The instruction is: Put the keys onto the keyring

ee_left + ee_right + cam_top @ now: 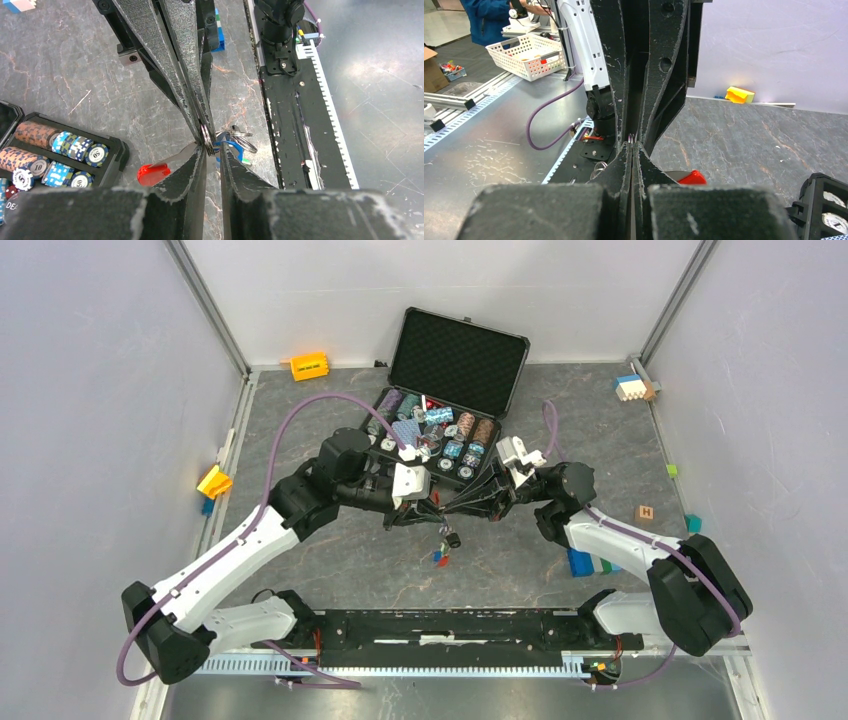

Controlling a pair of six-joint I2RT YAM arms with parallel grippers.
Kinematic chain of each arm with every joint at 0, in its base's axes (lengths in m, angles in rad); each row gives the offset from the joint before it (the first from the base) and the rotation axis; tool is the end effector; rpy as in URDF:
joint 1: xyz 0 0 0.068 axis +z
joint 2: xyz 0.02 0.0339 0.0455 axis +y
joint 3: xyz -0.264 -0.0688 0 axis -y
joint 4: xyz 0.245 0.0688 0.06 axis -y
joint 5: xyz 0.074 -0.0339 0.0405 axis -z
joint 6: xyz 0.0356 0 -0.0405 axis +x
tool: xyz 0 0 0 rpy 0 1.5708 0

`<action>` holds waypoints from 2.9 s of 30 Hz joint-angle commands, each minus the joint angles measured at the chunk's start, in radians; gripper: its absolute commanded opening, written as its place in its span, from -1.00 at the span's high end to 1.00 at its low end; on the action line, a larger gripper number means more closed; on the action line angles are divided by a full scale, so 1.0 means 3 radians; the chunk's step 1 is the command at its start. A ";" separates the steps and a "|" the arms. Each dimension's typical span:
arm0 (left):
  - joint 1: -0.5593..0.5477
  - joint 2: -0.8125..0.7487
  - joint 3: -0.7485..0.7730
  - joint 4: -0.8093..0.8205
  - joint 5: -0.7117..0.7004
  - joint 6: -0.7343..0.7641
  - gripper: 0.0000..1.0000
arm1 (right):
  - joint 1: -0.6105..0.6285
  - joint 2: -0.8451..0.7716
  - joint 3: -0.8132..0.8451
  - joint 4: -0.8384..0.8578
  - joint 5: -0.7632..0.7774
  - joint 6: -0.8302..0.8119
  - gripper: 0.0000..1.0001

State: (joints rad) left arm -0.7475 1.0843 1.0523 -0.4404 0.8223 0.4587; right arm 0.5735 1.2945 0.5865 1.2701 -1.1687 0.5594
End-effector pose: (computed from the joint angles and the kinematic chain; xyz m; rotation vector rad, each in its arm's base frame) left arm 0.1516 -0.1761 0.3543 1.5391 1.3147 -1.0160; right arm 0.1901 0.1618 0.3006 -1.1888 0.9780 1.5094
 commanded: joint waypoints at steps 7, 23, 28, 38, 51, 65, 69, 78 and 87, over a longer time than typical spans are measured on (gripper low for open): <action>0.0007 -0.0099 -0.0122 0.0384 0.0030 -0.0319 0.64 | -0.0028 -0.0075 -0.0037 0.0224 0.0175 -0.0038 1.00; 0.0011 -0.0112 -0.0132 0.0430 0.0001 -0.0381 0.96 | -0.0039 -0.0066 -0.0058 0.0171 0.0217 -0.0111 1.00; 0.0010 -0.0148 -0.0147 0.0428 -0.0099 -0.0381 0.95 | -0.0056 -0.0085 -0.0057 0.0072 0.0246 -0.0177 1.00; 0.0012 -0.0125 -0.0153 0.0498 -0.0142 -0.0405 0.56 | -0.0070 -0.0094 -0.0058 0.0046 0.0332 -0.0165 1.00; 0.0012 -0.0132 -0.0141 0.0522 -0.0156 -0.0449 0.71 | -0.0086 -0.0089 -0.0066 0.0028 0.0342 -0.0177 1.00; 0.0010 -0.0138 -0.0030 0.0172 -0.0449 -0.0355 0.96 | -0.0106 -0.0103 -0.0020 -0.0412 0.0303 -0.0546 0.78; 0.0007 -0.0076 0.0123 -0.0297 -0.0636 -0.0144 0.96 | -0.0108 -0.0127 0.0007 -0.0608 0.0287 -0.0711 0.37; -0.0011 0.0109 0.0537 -0.1197 -0.1022 0.0125 0.96 | -0.0107 -0.0122 0.0067 -0.0790 0.0228 -0.0830 -0.13; -0.0148 0.0386 0.0953 -0.1823 -0.1448 0.0175 0.96 | -0.0106 -0.0093 0.0070 -0.0843 0.0249 -0.0847 -0.15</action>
State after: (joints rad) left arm -0.7746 1.1858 1.2716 -0.9070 0.4492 0.4763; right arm 0.5449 1.2797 0.5709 1.0103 -1.0966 0.3267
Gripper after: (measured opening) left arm 0.043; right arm 0.572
